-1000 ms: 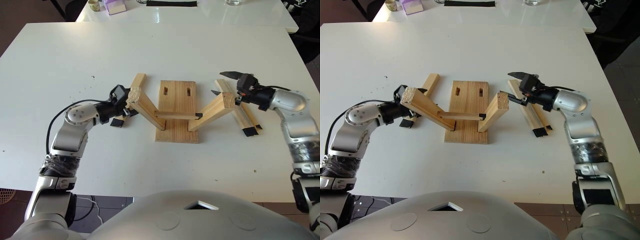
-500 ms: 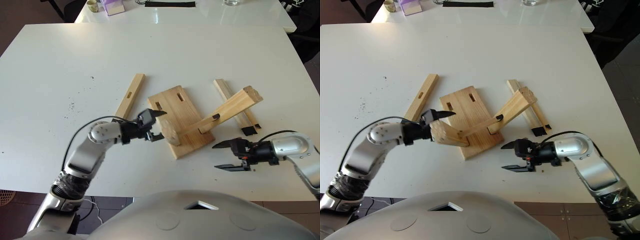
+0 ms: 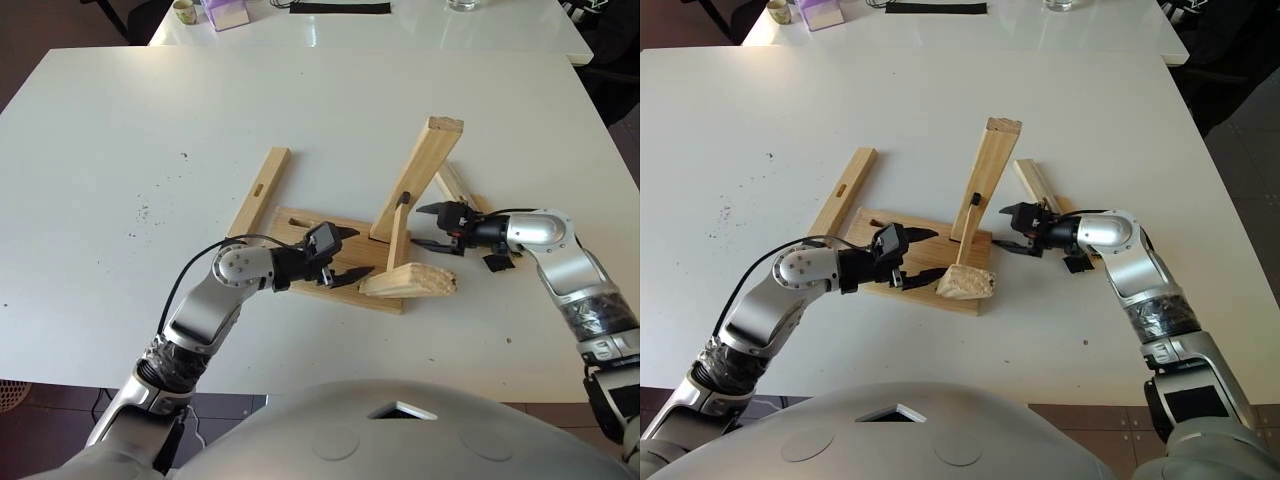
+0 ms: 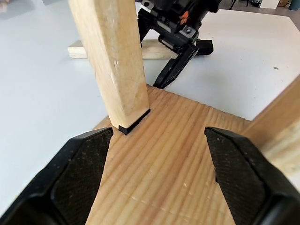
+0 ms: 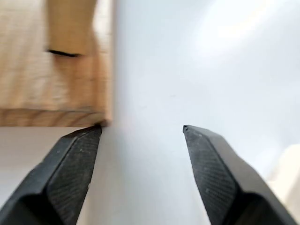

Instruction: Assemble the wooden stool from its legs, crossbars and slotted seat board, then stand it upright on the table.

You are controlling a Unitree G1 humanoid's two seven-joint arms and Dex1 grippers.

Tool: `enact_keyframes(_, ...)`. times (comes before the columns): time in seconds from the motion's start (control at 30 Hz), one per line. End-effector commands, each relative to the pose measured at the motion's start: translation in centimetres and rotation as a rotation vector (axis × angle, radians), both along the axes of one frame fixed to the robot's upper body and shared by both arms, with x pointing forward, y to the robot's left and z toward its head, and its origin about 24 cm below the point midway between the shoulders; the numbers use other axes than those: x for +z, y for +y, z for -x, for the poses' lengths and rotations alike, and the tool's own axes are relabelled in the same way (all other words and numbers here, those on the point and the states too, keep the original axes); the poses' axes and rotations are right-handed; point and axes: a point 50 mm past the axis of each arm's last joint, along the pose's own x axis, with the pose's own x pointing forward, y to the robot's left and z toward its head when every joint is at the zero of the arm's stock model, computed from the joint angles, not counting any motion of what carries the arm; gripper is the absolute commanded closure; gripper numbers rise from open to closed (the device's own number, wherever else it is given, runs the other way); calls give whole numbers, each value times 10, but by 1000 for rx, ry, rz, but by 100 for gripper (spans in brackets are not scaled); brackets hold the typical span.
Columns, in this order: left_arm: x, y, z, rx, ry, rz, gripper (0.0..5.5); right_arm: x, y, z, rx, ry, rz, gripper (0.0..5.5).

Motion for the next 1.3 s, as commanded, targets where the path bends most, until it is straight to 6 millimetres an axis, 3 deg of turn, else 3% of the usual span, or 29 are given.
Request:
enact_keyframes(0.03,13,11,-22,74,-76,-18,185,-3,3,12,6,14,-25,230)
enact_keyframes(0.13,33,21,-24,40,-109,5,185,4,-10,37,53,83,-4,230)
enact_keyframes(0.23,66,29,-25,5,-120,148,185,12,-24,62,104,193,28,230)
enact_keyframes(0.3,82,37,-38,41,-152,188,185,15,-28,82,159,304,26,230)
enact_keyframes(0.37,84,48,-57,126,-194,148,185,19,-28,93,200,375,15,230)
enact_keyframes(0.5,59,74,-101,321,-278,-52,185,24,-8,104,278,522,-124,230)
enact_keyframes(0.6,39,73,-122,347,-314,-156,185,20,14,114,321,622,-246,230)
enact_keyframes(0.7,18,63,-128,261,-330,-244,185,17,32,121,358,684,-301,230)
enact_keyframes(0.83,-6,44,-121,93,-320,-270,185,8,50,123,360,706,-310,230)
enact_keyframes(0.93,-25,36,-111,-11,-319,-326,185,-8,59,117,265,592,-253,230)
enact_keyframes(1.1,-41,50,-87,-124,-317,-382,185,-18,49,111,155,473,-199,230)
enact_keyframes(1.3,-39,71,-66,-105,-289,-388,185,-21,41,67,-59,204,-180,230)
